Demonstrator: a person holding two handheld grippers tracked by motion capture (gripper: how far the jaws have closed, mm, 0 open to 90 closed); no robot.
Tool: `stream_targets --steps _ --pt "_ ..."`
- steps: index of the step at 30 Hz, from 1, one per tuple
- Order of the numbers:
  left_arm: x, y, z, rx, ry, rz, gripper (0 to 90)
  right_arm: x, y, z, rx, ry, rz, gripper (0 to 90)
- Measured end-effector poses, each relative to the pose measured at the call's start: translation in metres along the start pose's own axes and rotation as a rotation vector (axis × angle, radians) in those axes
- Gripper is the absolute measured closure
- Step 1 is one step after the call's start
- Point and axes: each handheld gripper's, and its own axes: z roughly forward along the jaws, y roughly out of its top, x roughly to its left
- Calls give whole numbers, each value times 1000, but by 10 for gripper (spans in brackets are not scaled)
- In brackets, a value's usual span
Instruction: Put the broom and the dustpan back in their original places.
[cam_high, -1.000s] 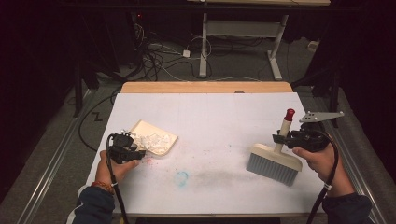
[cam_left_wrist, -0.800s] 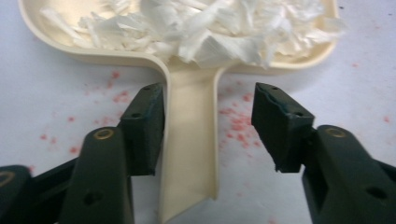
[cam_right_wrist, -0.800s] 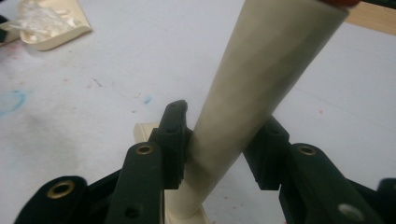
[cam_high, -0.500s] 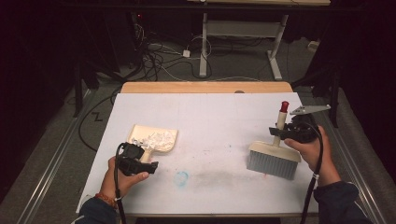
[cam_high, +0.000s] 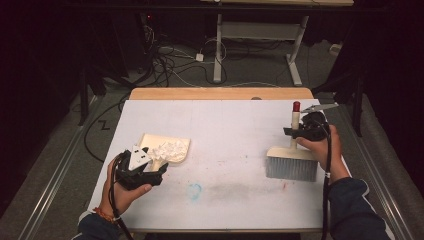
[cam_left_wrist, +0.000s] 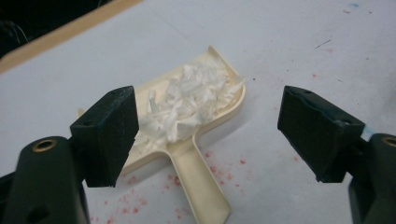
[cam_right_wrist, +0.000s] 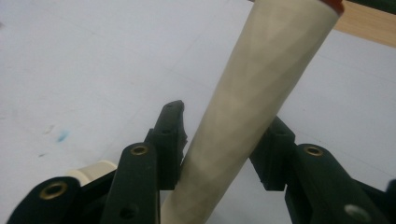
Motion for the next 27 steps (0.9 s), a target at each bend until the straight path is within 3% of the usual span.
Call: stream_targets --steps 3,5,10,12,15,27 --pt "-1 0 -1 -21 8 22 191 -2 2 10 -12 -15 -1 591" --pt "0 -1 -3 -41 -2 19 188 -2 3 15 -15 -55 -4 576" --pt "3 -4 -4 -66 28 18 184 -1 4 19 -62 -124 0 496" --pt "3 -5 -4 -68 38 27 184 -2 5 17 -108 -116 22 489" --pt "2 -5 -5 -91 46 27 184 0 5 13 -136 -132 8 469" --pt "1 -9 -4 -81 72 55 184 20 5 -7 -259 -116 -18 398"
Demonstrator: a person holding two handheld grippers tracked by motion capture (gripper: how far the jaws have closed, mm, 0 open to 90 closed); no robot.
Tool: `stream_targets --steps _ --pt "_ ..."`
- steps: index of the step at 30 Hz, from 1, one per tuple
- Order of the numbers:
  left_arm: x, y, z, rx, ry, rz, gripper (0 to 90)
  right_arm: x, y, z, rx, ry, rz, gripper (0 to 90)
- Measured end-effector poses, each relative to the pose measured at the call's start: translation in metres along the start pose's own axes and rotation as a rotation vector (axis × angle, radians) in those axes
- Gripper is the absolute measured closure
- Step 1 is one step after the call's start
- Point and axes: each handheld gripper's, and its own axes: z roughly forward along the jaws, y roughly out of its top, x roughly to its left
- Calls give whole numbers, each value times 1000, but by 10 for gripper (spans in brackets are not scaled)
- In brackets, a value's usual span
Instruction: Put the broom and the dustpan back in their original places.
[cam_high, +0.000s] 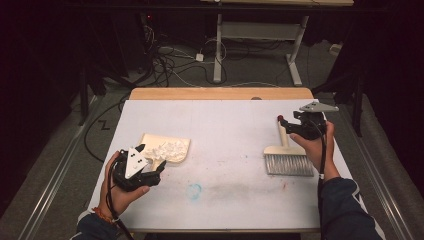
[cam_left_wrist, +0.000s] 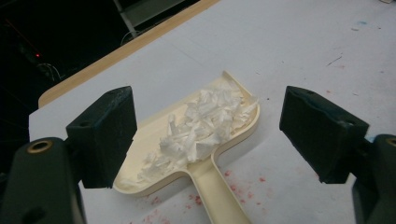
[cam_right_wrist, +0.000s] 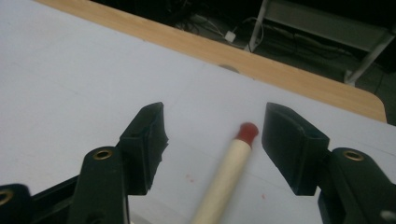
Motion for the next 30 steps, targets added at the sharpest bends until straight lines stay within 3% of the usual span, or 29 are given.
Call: stream_targets --steps 4,15,18,24,30 --pt "-1 -4 1 11 -1 6 184 7 -1 -10 -42 20 -1 412" --pt "-14 -8 4 -16 3 72 184 26 -10 -33 -109 65 -37 325" --pt "-17 -11 4 -13 -1 80 184 30 -13 -42 -149 73 -50 287" --pt "-22 -15 4 -7 -10 85 181 40 -20 -59 -193 71 -84 259" --pt "-25 -15 8 8 -29 93 172 49 -28 -73 -194 47 -124 247"
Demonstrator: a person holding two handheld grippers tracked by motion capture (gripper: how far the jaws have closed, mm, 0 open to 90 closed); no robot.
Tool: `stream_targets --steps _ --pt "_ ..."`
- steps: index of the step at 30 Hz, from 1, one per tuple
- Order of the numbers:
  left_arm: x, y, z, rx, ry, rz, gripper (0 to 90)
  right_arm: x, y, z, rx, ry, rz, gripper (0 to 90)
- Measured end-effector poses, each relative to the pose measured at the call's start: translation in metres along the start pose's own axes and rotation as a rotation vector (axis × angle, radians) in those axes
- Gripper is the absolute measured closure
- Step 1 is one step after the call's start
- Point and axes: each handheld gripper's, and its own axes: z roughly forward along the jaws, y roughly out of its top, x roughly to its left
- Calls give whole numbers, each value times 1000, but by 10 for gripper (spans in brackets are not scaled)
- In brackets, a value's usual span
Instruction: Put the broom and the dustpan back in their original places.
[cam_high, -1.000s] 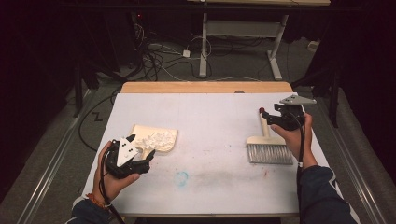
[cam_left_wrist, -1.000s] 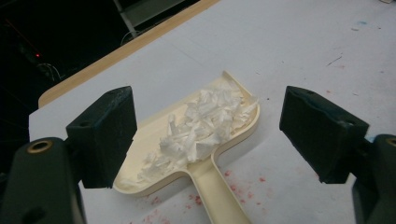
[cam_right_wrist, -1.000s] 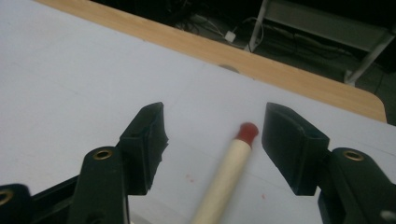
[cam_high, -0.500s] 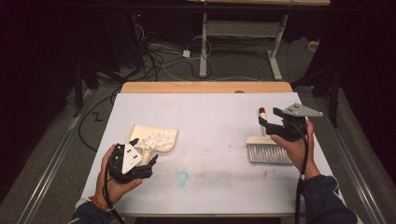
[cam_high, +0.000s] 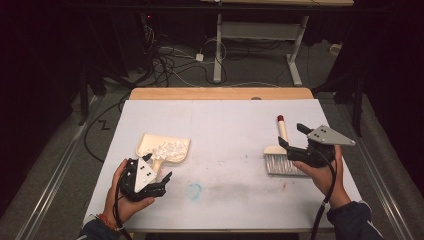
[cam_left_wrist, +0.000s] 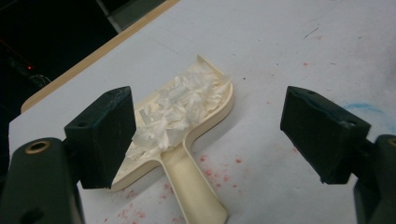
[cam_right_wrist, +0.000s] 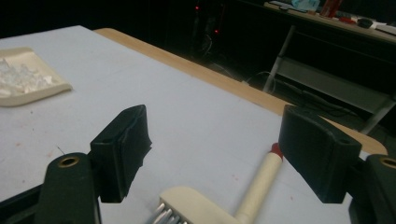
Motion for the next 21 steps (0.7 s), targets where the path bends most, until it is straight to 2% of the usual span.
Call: stream_targets --steps 2,5,7,9,12,16,17,19,21 --pt "-2 1 1 -3 -3 11 171 2 -3 -5 0 12 3 246" --pt "-4 2 2 -5 -6 23 171 6 -8 -11 -5 -1 -2 243" --pt "-4 3 4 2 -3 29 171 9 -12 -16 -24 9 -10 228" --pt "-4 3 5 3 -8 22 170 10 -16 -19 -28 11 -11 215" --pt "-6 3 7 5 -14 32 171 13 -23 -23 -20 -9 -26 209" --pt "-10 3 10 14 -20 38 170 15 -32 -30 -20 -22 -11 218" --pt "-12 3 10 14 -25 35 171 15 -34 -31 -23 -12 -1 236" --pt "-16 3 11 11 -32 43 171 18 -39 -34 -9 -16 -24 228" --pt "-19 3 12 14 -44 49 170 21 -44 -36 -14 -17 -26 230"
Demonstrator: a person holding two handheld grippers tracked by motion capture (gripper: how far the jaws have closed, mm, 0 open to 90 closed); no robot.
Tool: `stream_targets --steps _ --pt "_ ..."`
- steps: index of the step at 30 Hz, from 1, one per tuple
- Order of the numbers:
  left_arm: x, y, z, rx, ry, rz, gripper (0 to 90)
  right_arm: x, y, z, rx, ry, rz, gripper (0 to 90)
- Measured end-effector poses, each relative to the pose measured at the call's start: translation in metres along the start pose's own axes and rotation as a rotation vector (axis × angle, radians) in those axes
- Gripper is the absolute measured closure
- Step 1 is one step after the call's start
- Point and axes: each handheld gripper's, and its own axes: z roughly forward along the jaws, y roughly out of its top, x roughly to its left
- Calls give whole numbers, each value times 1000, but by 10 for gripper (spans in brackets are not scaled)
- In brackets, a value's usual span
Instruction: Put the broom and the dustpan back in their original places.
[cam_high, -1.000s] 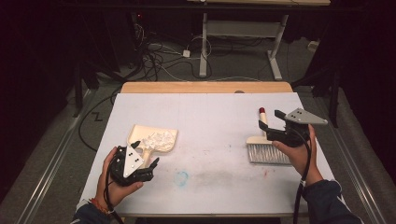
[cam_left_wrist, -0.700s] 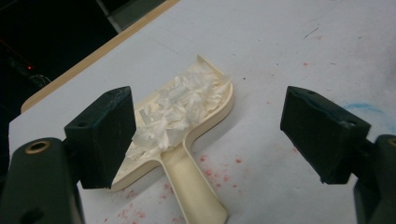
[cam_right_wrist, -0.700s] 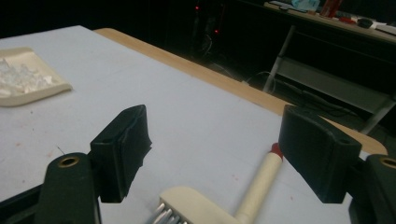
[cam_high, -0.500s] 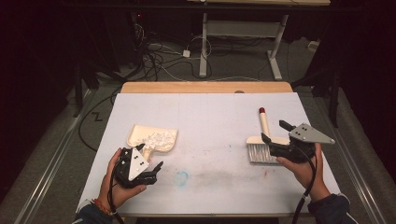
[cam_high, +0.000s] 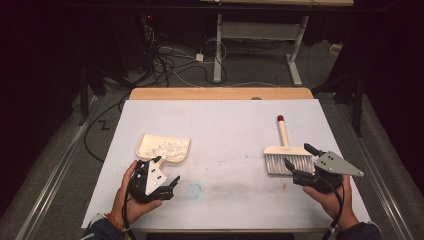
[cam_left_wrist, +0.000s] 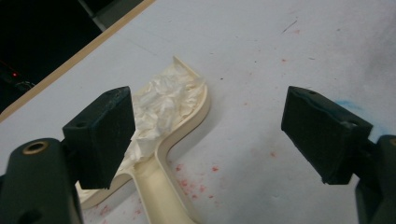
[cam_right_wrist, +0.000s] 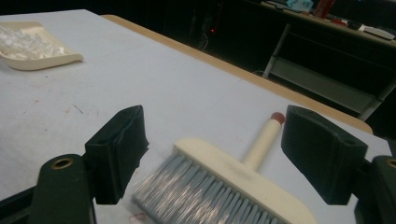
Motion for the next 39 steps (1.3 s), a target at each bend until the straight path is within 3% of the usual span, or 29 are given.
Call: stream_targets --steps 3,9,13,15,23,39 --pt "-4 -1 2 7 -4 6 170 10 -13 -6 -18 17 2 228" --pt "-11 -6 5 21 -13 26 170 30 -33 -10 38 39 -50 218" --pt "-14 -5 6 24 -9 45 170 40 -33 -10 58 50 -109 198" --pt "-14 -5 6 19 -14 47 170 42 -32 -9 55 59 -108 193" --pt "-16 -6 5 22 -15 60 170 41 -33 -8 78 49 -107 194" --pt "-18 -6 7 33 -18 69 170 36 -30 -13 46 31 -104 195"
